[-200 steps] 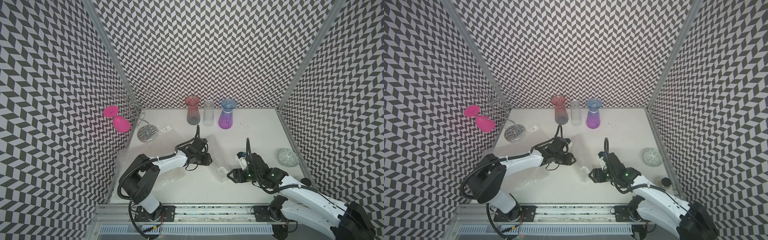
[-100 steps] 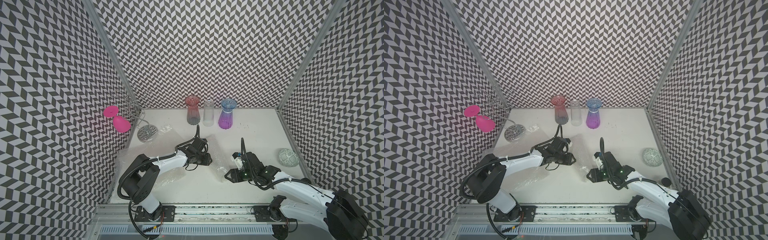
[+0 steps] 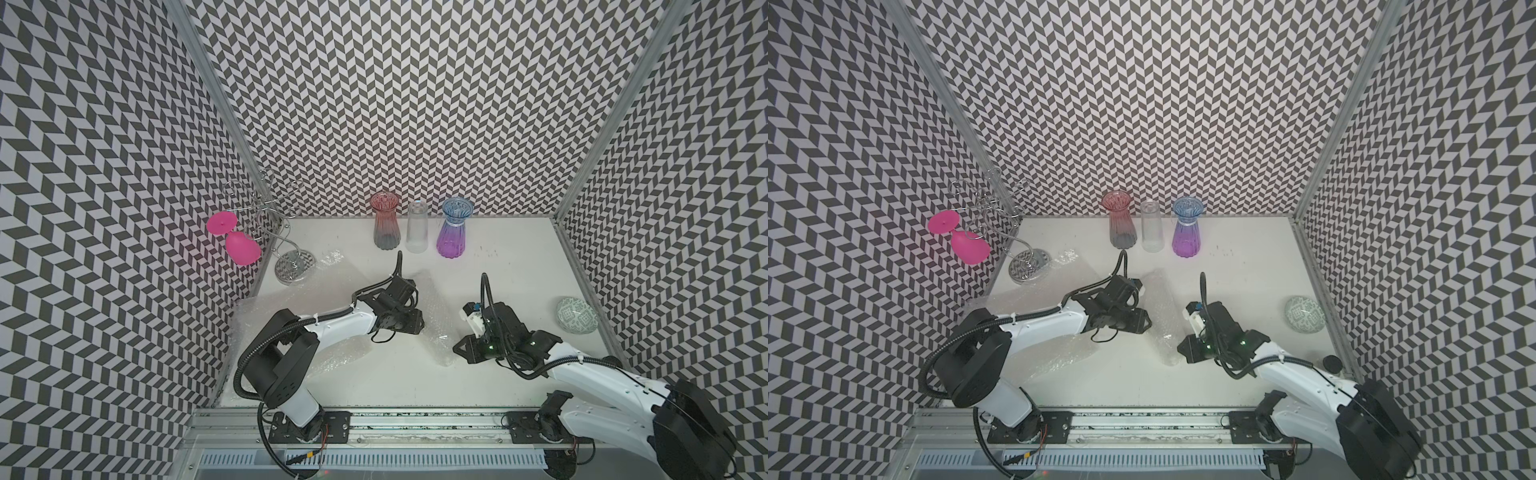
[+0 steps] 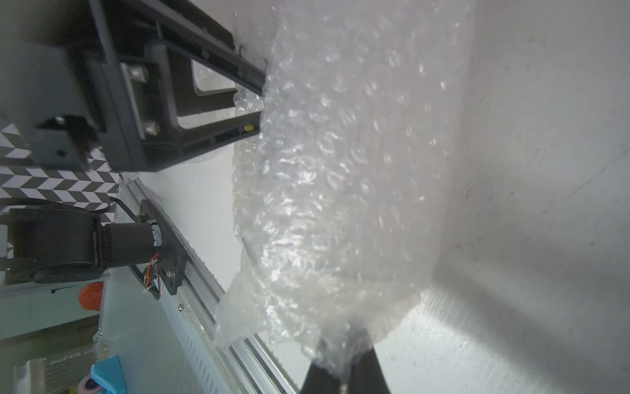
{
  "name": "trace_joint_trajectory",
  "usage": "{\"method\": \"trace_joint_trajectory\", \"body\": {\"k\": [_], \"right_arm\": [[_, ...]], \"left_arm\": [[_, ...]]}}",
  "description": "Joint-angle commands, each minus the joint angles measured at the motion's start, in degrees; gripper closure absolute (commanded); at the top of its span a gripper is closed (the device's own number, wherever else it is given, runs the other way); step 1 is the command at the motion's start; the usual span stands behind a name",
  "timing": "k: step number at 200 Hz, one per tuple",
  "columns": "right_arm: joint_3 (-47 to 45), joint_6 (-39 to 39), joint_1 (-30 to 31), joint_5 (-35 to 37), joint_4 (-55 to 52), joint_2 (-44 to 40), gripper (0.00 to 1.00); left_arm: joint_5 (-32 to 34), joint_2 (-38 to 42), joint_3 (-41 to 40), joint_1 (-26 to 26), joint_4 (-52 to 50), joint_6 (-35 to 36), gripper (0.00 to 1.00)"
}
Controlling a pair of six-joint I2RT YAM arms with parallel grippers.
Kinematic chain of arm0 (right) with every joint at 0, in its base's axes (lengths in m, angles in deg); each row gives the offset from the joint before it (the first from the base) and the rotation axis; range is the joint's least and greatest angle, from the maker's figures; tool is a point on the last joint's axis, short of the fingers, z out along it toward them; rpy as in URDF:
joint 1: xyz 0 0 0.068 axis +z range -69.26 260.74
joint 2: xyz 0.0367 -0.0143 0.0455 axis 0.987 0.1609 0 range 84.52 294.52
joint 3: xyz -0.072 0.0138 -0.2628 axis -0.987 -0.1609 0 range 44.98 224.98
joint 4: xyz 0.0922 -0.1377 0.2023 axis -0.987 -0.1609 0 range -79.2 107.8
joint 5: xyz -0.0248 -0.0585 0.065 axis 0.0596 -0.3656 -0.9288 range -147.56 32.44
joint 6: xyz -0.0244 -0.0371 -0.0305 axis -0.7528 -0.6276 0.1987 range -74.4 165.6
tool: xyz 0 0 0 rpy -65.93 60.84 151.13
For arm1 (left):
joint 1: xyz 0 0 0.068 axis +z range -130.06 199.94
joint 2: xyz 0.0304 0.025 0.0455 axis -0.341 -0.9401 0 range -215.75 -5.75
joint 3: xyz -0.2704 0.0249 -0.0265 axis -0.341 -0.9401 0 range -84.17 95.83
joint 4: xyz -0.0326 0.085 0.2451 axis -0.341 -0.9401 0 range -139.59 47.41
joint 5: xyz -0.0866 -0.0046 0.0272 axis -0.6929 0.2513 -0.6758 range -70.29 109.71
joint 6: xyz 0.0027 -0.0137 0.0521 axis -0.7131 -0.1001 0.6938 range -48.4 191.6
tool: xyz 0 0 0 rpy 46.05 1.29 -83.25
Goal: Unwrap the vase from the bubble wrap
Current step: Unwrap the bubble wrap at the center of the board.
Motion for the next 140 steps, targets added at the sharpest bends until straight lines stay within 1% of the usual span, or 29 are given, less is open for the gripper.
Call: {"method": "trace_joint_trajectory", "body": {"k": [1,18,34,57,73,101,124,140], "right_arm": [[2.05,-1.25,-0.22,-0.73,2.02,-1.93,1.0],[2.08,-1.72,-0.21,-0.83,1.29,-2.47,1.0],[2.17,-2.05,-0.18,-0.81,0.67,-3.17,1.0],[2.2,-2.29,-0.22,-0.91,0.27,-3.66,1.0],[2.4,-2.57,-0.22,-1.41,0.29,-3.69,1.0],[2.22,-2.77,-0.21,-1.93,0.6,-3.84,1.0],[1.96,-2.78,-0.18,-2.43,0.84,-3.57,1.0],[1.8,-2.91,-0.21,-2.54,0.67,-3.66,1.0]], "left_arm": [[6.05,4.68,3.09,-2.94,-3.24,1.99,0.43],[9.88,7.66,2.93,-4.97,-3.88,2.73,0.39],[12.54,10.43,2.45,-7.65,-4.07,3.19,0.39],[15.38,14.35,0.86,-13.56,-2.55,3.12,0.38],[17.8,15.48,0.04,-18.3,-2.19,1.57,0.38],[20.07,13.49,-1.29,-24.43,-0.73,-1.29,0.4],[21.19,9.39,-0.56,-27.4,0.2,-3.73,0.43],[22.89,7.17,0.74,-28.28,-0.29,-5.11,0.46]]}}
